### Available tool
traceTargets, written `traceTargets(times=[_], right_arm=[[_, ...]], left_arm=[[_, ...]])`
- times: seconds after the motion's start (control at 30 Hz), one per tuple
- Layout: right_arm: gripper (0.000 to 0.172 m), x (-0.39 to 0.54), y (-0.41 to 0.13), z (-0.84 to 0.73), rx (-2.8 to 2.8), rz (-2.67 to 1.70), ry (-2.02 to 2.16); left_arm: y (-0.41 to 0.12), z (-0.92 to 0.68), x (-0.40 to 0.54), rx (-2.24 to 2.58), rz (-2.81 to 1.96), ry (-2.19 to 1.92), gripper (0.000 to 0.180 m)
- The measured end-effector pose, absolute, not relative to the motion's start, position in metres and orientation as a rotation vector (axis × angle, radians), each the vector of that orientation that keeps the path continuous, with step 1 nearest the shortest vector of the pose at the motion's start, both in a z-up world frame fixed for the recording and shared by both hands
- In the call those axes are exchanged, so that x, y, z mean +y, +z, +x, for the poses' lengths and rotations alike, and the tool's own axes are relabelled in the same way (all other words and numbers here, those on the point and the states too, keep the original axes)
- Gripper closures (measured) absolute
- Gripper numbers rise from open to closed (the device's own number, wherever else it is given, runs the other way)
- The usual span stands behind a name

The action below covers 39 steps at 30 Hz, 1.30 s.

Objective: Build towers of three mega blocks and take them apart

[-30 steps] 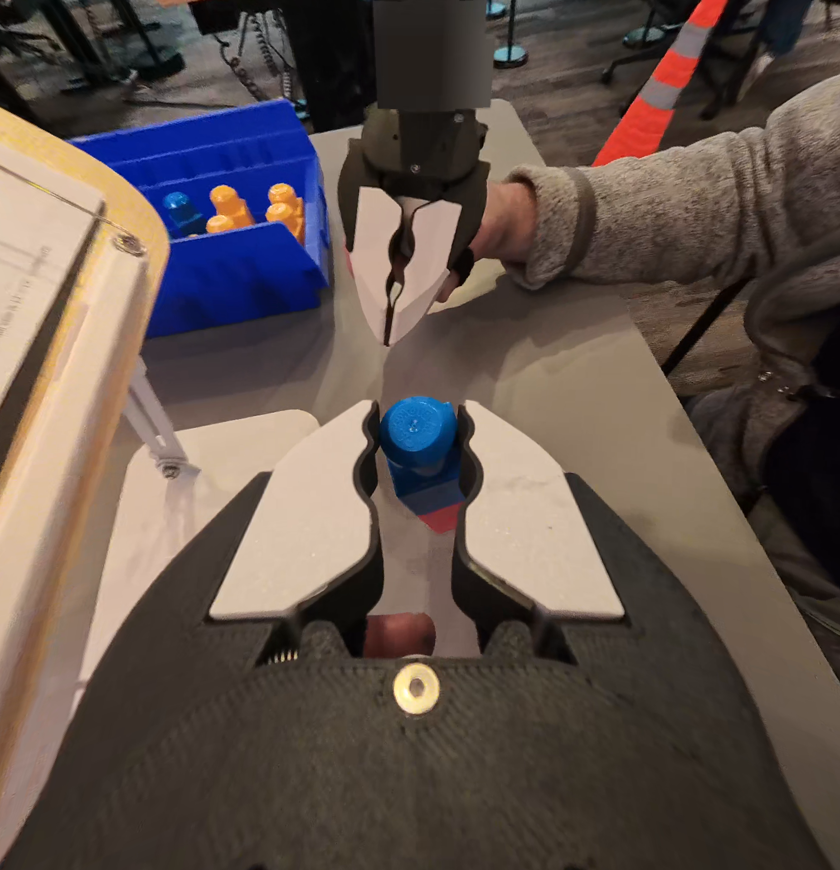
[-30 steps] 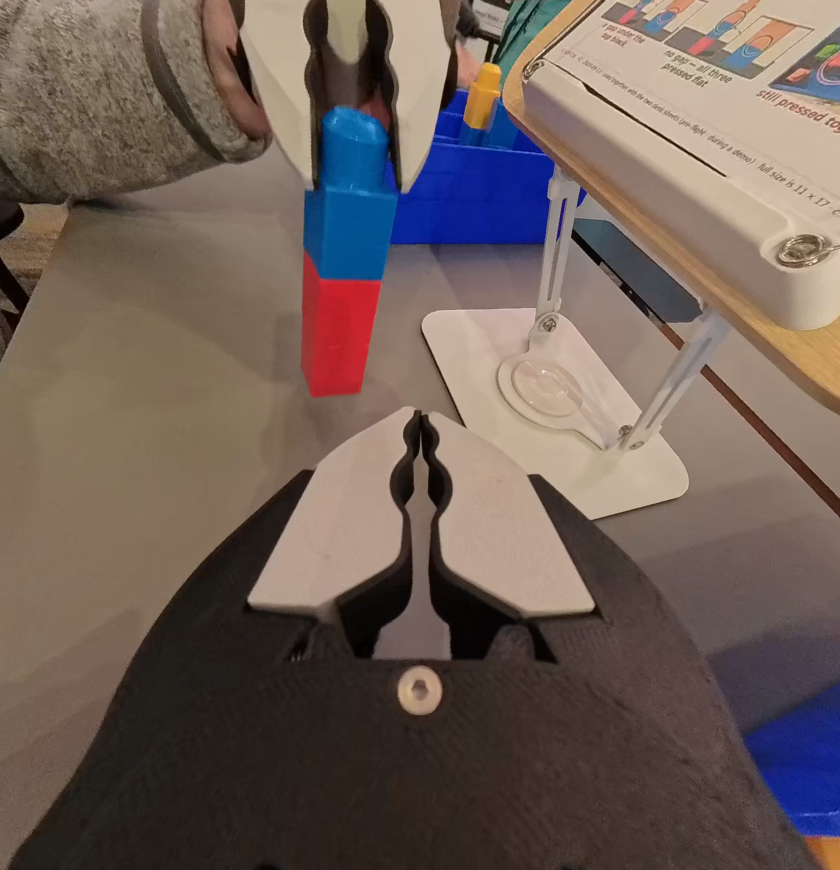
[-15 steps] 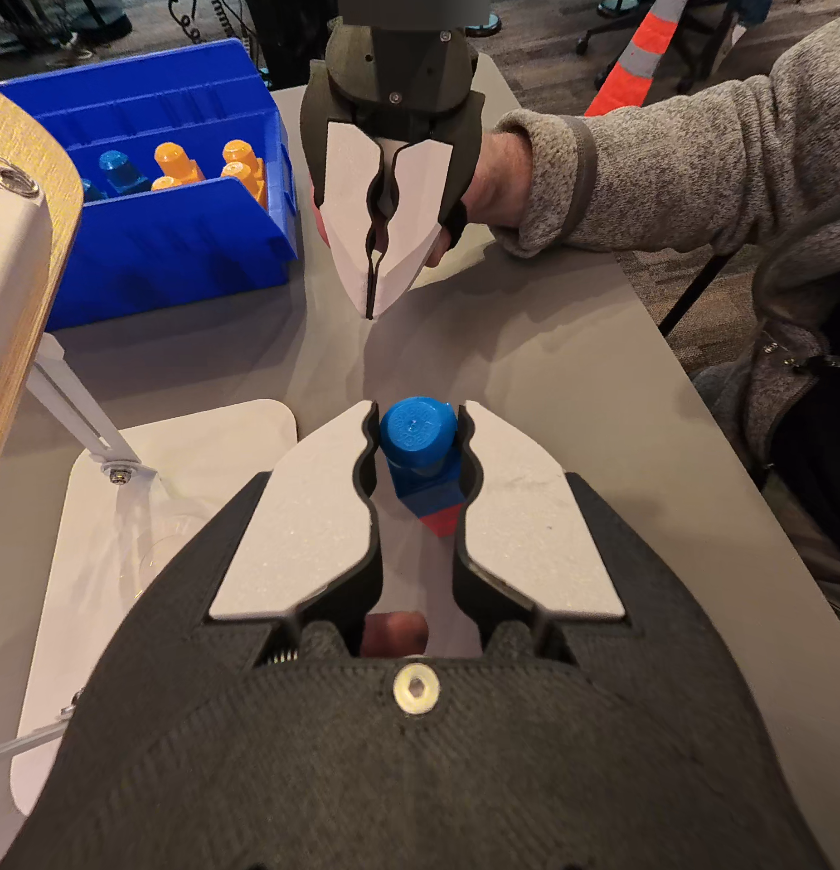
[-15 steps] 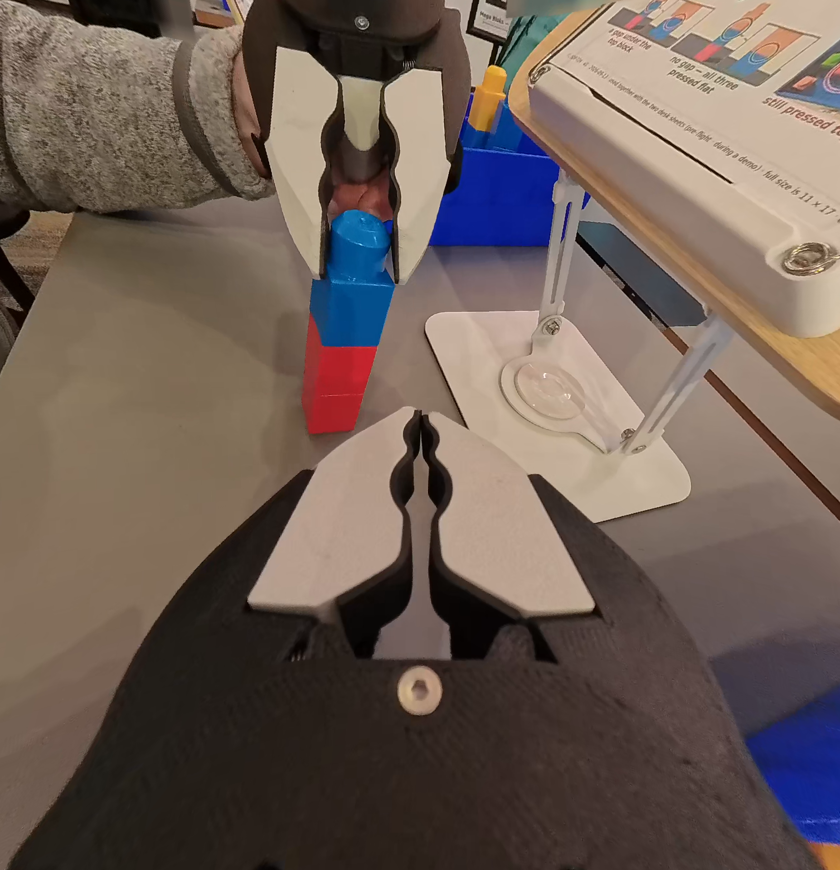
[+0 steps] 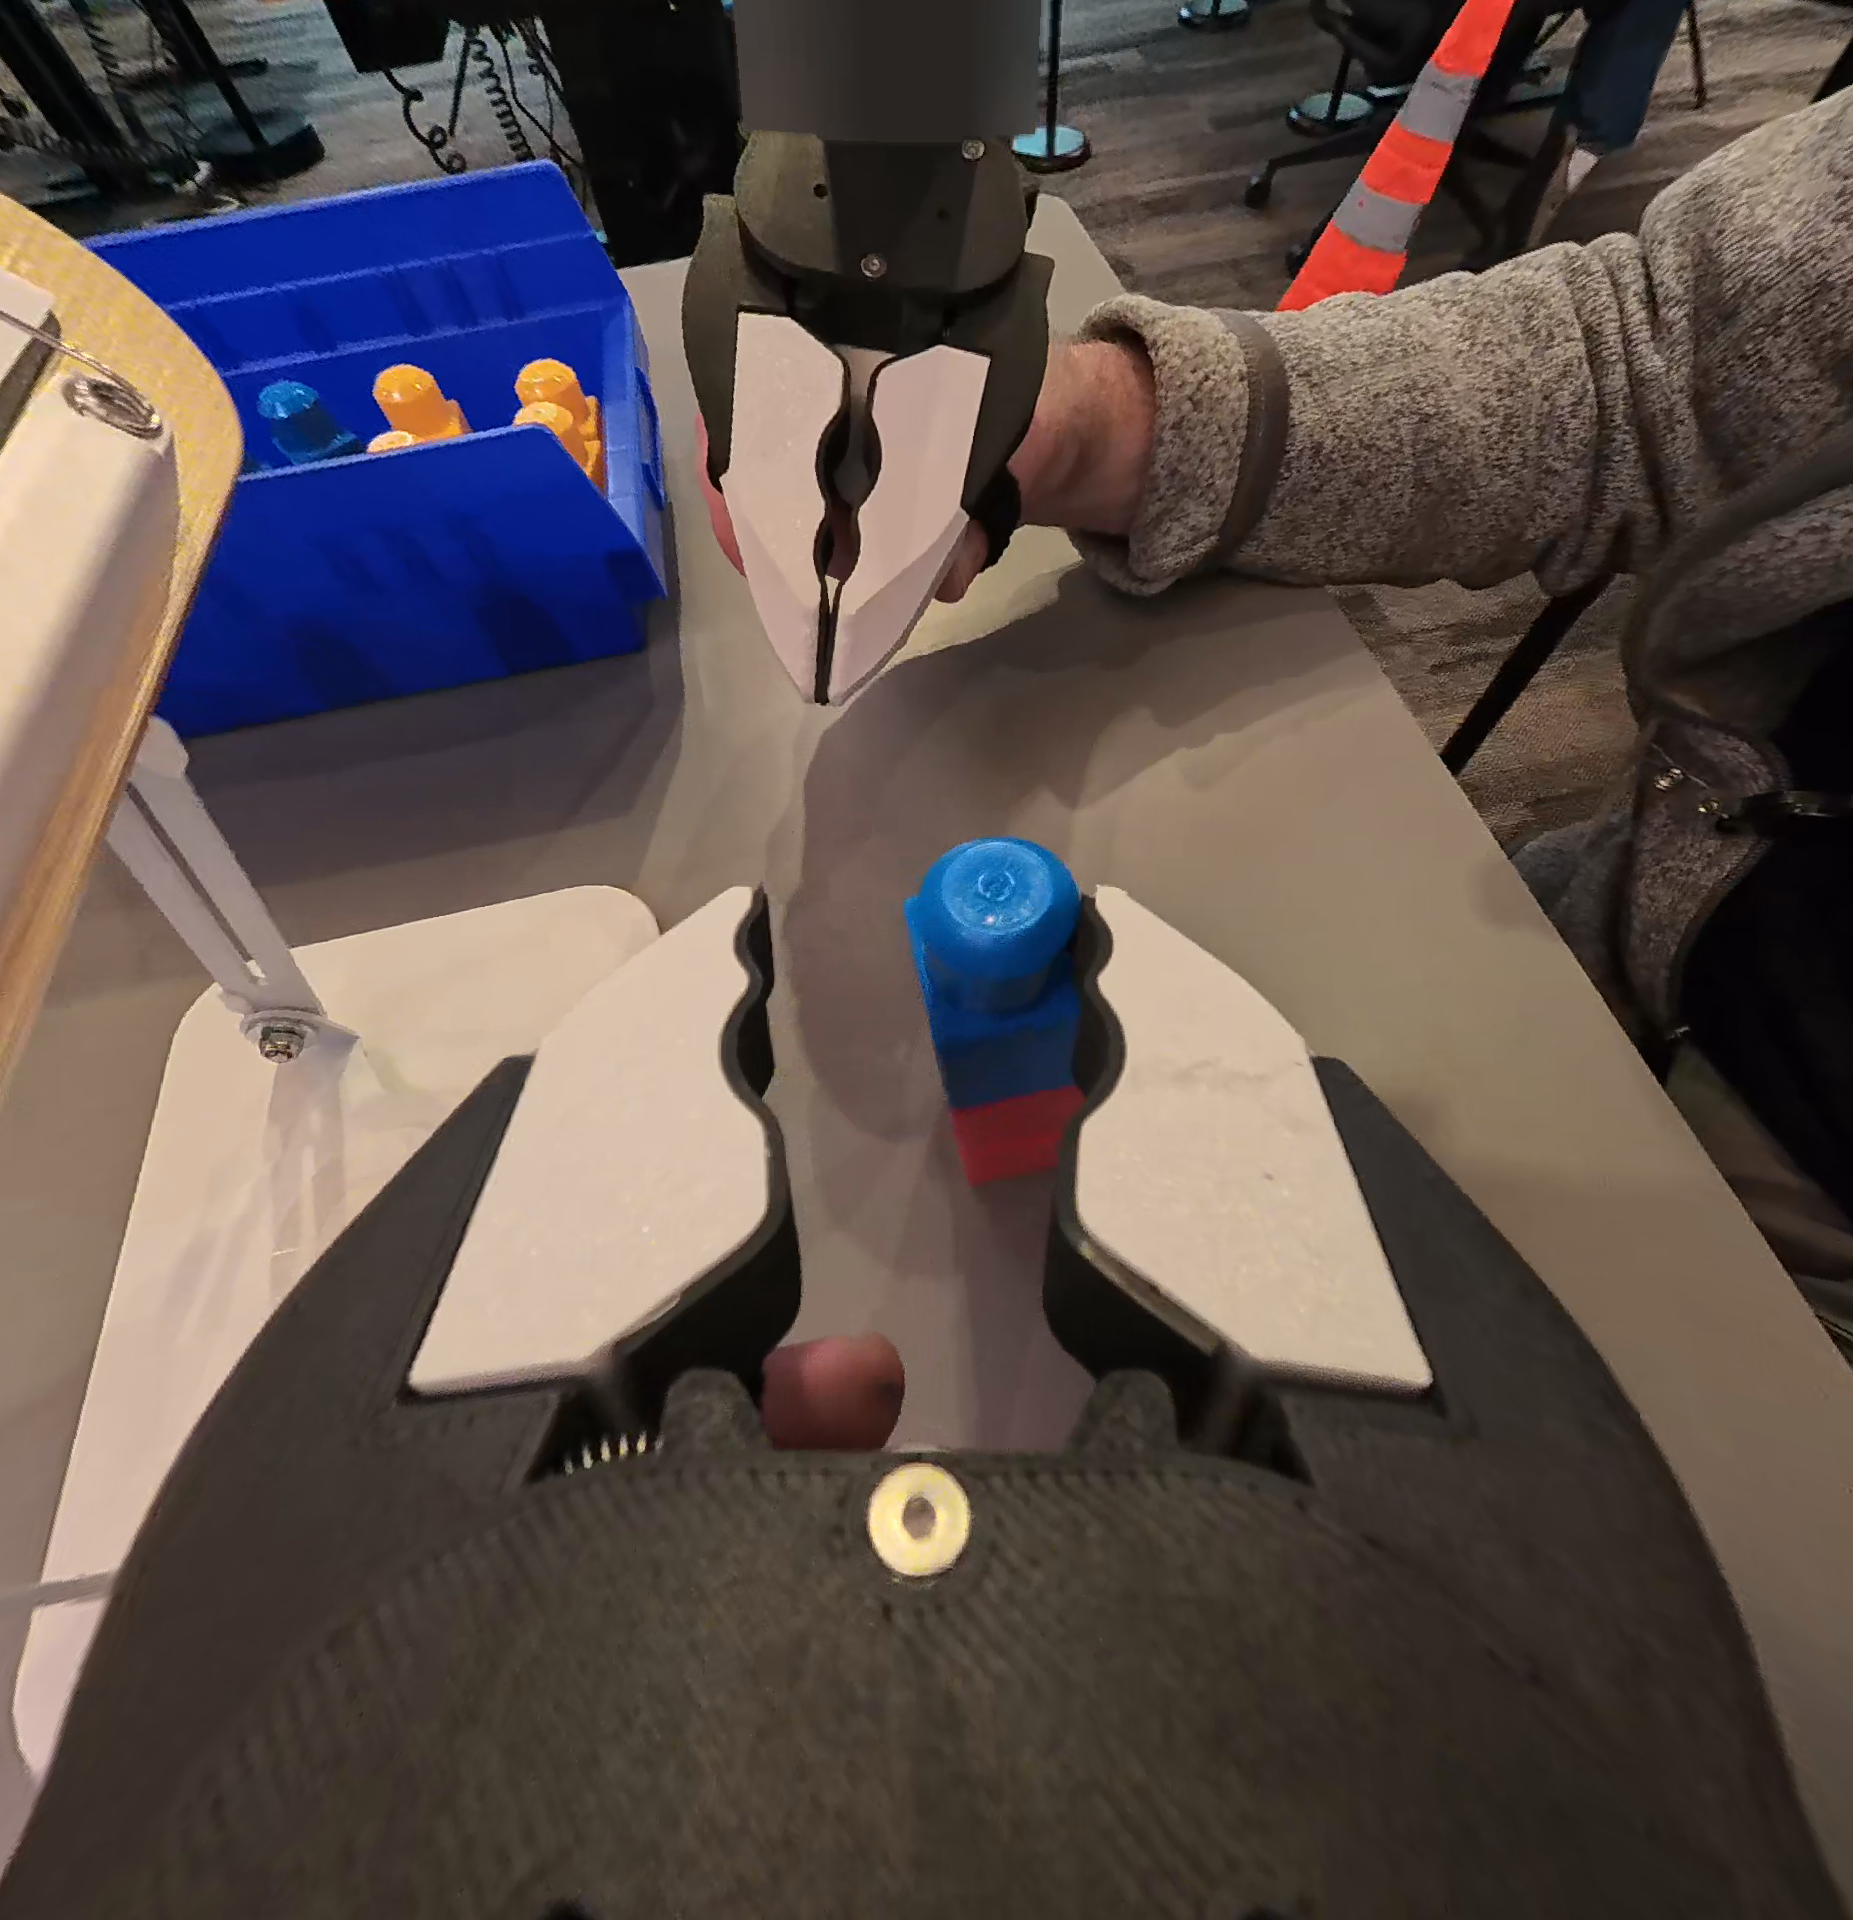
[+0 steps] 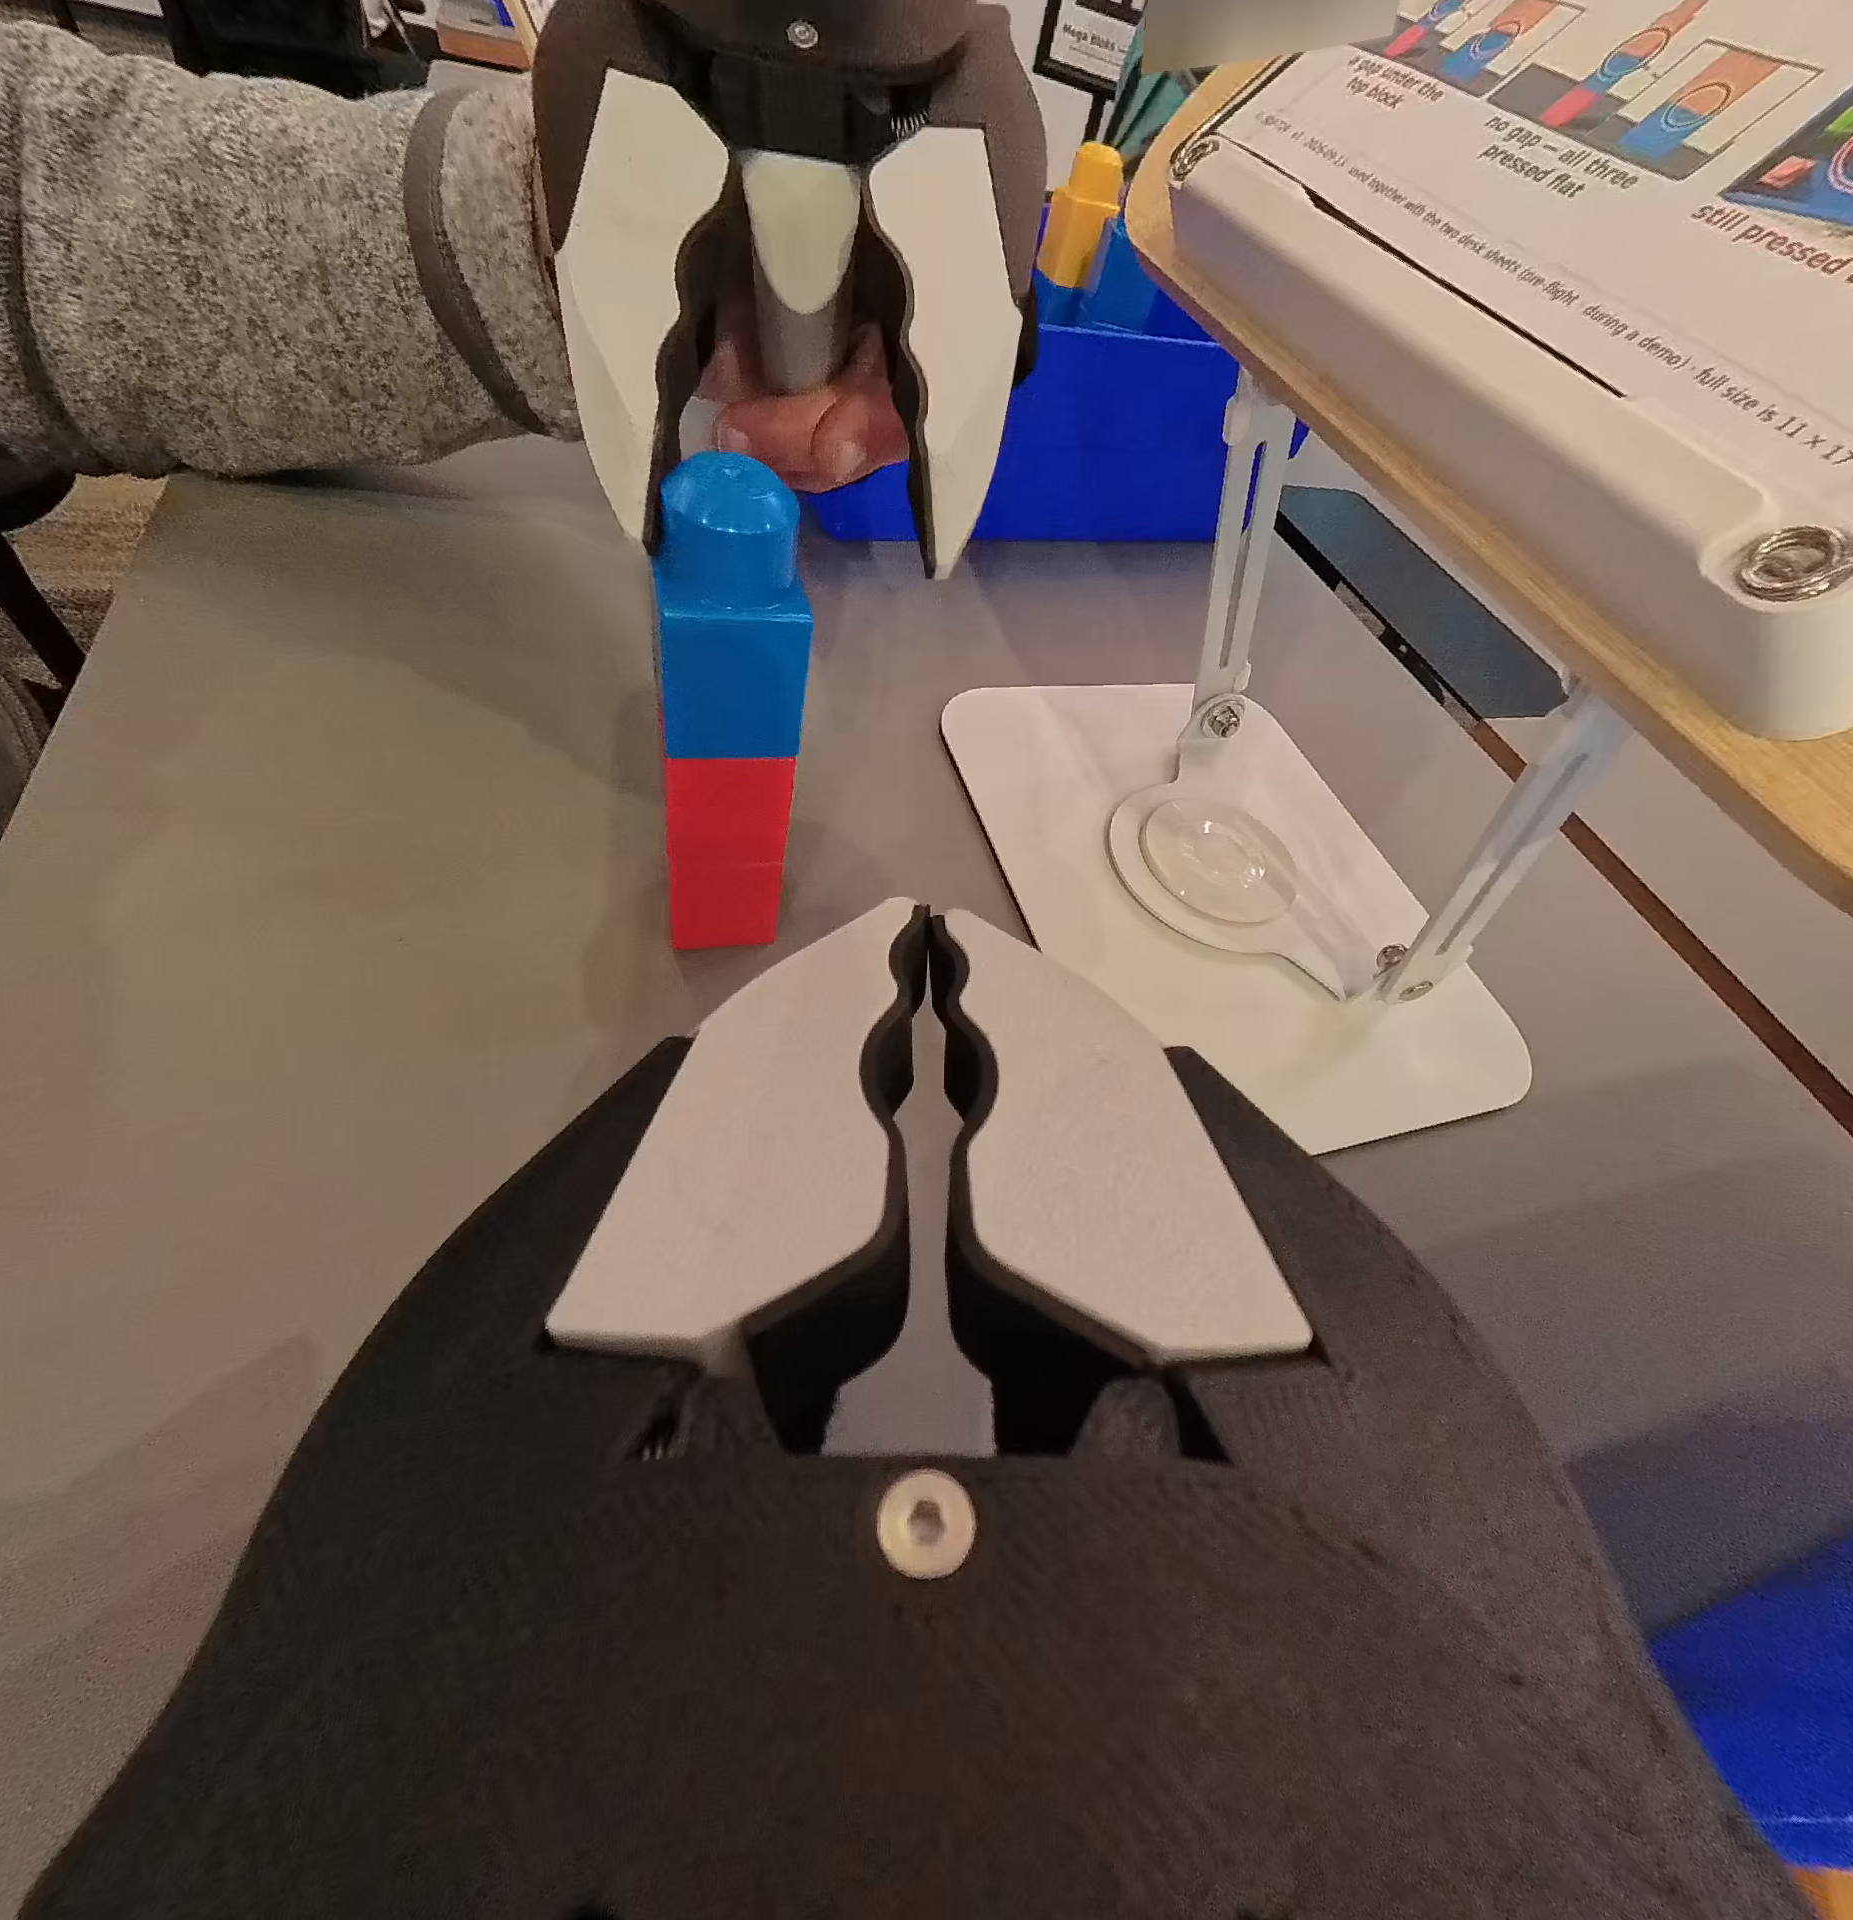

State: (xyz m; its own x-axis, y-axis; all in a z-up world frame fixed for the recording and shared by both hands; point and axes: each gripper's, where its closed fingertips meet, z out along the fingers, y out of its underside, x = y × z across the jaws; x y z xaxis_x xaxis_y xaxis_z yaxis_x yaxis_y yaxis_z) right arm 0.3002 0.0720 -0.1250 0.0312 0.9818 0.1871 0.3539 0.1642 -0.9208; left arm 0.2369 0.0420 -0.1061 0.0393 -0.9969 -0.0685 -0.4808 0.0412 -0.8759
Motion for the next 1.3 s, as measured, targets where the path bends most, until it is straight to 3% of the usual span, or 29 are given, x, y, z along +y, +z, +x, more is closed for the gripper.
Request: traceTargets(times=[0.6, 0.93, 1.03, 1.1, 1.17, 1.3], right_arm=[[0.172, 0.073, -0.125, 0.301, -1.485, -1.354, 0.836], [0.172, 0.072, -0.125, 0.301, -1.491, -1.351, 0.832], [0.172, 0.071, -0.123, 0.301, -1.486, -1.345, 0.837], [0.172, 0.070, -0.122, 0.301, -1.485, -1.339, 0.846], [0.169, 0.067, -0.119, 0.299, -1.478, -1.333, 0.890], [0.147, 0.058, -0.105, 0.289, -1.474, -1.305, 0.932]], left_arm=[[-0.109, 0.218, 0.031, 1.481, -1.578, -0.864, 0.115], [-0.192, 0.230, 0.024, 1.522, -1.788, -0.805, 0.103], [-0.206, 0.233, 0.027, 1.542, -1.827, -0.791, 0.114], [-0.210, 0.235, 0.025, 1.563, -1.836, -0.824, 0.143], [-0.208, 0.236, 0.031, 1.534, -1.838, -0.799, 0.144], [-0.201, 0.236, 0.036, 1.583, -1.859, -0.708, 0.145]])
